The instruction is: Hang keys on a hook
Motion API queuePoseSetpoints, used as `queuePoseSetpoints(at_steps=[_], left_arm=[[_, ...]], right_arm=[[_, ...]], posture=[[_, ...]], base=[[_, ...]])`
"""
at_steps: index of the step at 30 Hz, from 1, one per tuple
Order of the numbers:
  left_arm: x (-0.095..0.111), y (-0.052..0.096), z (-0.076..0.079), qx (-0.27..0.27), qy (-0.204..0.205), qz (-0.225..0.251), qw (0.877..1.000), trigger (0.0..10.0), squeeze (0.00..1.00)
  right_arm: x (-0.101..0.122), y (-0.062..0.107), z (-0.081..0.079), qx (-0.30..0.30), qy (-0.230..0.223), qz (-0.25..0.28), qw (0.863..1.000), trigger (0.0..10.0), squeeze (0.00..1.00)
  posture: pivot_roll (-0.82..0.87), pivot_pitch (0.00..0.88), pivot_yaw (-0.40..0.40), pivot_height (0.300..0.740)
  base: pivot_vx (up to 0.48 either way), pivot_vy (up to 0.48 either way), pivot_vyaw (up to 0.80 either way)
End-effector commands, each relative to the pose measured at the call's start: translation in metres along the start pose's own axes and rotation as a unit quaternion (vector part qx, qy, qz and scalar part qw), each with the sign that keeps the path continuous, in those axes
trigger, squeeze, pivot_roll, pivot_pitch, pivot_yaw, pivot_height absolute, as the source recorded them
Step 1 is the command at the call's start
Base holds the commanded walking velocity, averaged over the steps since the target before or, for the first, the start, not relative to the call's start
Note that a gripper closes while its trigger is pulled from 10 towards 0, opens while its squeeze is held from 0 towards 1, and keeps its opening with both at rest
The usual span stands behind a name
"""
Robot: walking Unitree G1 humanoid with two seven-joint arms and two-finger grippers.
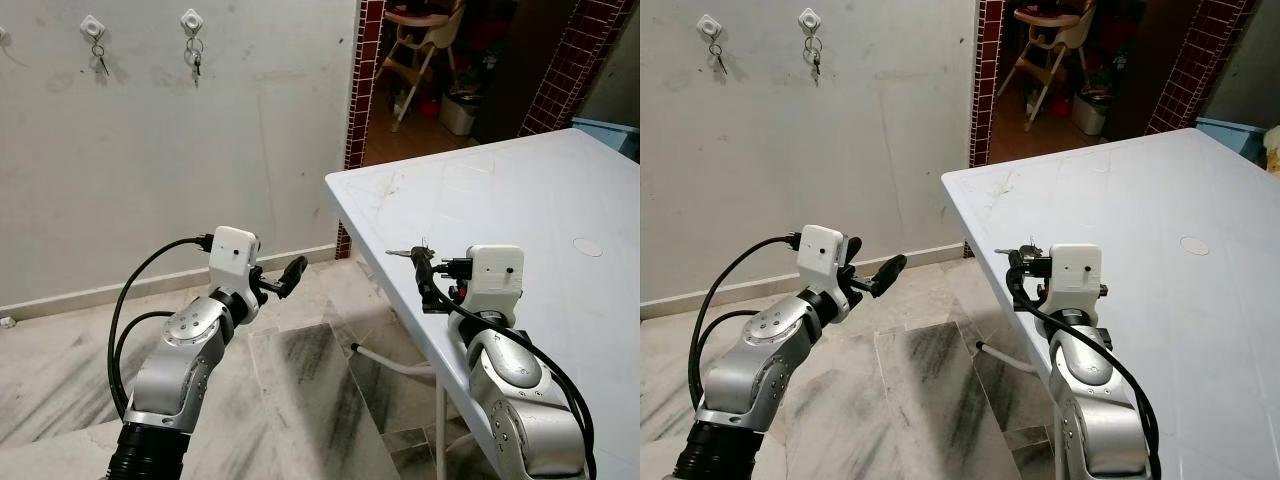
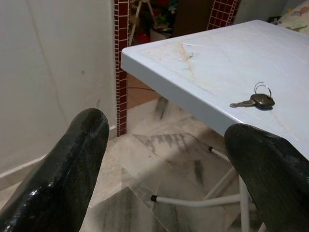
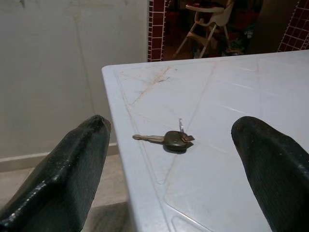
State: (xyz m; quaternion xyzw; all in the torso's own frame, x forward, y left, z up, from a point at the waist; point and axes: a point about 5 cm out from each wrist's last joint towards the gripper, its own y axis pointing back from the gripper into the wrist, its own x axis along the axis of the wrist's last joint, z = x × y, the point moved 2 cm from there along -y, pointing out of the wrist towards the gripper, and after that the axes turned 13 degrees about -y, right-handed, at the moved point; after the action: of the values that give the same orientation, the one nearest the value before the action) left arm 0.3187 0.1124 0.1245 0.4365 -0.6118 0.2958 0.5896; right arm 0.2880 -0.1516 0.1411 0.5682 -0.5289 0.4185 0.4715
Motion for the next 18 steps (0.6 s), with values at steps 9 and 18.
queuePoseSetpoints(at_steps=[9,18], left_arm=[[0.0009,-0.0015,0.0001,-0.009,-0.012,0.003,1.0,10.0,0.0],[0.0053,-0.0018,0.0015,-0.015,-0.009,0.018,1.0,10.0,0.0]], right_arm=[[0.0017,-0.0025,-0.0024,-0.002,-0.001,0.007,1.0,10.0,0.0],[0.0013,-0.002,-0.0038,-0.001,0.008,0.01,1.0,10.0,0.0]], posture=[[0.08,0.0,-0.012,0.74],[0.08,0.0,-0.01,0.74]], base=[[0.0,0.189,0.0],[0.216,0.0,0.0]])
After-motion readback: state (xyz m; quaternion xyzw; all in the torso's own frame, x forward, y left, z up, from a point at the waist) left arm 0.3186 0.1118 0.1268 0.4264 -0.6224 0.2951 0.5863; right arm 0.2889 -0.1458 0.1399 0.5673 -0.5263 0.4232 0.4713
